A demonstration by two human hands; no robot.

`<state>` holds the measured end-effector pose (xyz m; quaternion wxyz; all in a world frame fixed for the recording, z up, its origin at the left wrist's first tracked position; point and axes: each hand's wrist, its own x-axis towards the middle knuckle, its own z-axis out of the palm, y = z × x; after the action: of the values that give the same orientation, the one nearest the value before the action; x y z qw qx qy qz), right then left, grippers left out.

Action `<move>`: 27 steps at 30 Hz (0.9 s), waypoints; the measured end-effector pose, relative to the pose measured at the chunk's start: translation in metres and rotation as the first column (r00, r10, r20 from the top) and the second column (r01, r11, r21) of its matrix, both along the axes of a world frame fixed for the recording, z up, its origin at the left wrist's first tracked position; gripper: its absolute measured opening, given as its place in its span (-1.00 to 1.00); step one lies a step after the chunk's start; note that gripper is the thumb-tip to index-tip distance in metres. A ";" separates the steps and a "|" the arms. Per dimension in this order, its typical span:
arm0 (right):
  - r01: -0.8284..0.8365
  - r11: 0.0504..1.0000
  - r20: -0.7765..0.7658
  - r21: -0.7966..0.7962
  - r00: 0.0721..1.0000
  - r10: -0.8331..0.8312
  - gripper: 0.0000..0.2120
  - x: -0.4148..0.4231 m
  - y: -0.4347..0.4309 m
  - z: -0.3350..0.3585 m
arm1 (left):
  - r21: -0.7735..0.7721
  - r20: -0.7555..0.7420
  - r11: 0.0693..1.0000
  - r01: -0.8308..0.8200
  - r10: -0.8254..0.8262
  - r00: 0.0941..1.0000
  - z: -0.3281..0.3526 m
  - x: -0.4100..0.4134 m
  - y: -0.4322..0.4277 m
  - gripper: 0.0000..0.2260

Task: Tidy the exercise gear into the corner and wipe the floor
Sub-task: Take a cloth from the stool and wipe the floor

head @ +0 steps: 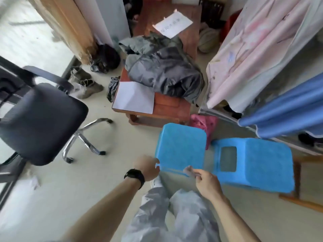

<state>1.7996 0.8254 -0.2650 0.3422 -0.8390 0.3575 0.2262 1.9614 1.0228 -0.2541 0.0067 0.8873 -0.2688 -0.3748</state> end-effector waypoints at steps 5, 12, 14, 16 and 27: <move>0.029 0.999 -0.020 0.036 0.999 -0.028 -0.64 0.043 -0.014 -0.083 | 0.108 -0.048 0.992 0.067 -0.062 0.997 -0.080 0.025 -0.018 -0.65; 0.148 0.980 0.277 -0.135 0.955 -0.106 -0.61 0.086 -0.043 -0.197 | -0.016 0.019 0.991 0.130 -0.130 0.991 -0.198 0.040 -0.053 -0.52; 0.157 0.963 0.395 -0.217 0.917 -0.060 -0.59 0.089 -0.049 -0.224 | -0.104 0.111 0.984 0.143 -0.131 0.985 -0.230 0.042 -0.066 -0.45; 0.065 0.940 0.387 -0.336 0.919 0.075 -0.53 0.083 -0.053 -0.247 | -0.182 0.202 0.970 0.162 -0.124 0.972 -0.257 0.040 -0.075 -0.41; -0.230 0.958 0.078 -0.172 0.966 0.246 -0.34 0.085 -0.069 -0.222 | -0.052 0.166 0.980 0.193 -0.182 0.969 -0.288 0.035 -0.092 -0.38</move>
<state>1.8847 0.7565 -0.4869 0.2605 -0.9110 0.2539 0.1943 1.9967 0.9305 -0.5418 -0.0202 0.8844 -0.3637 -0.2919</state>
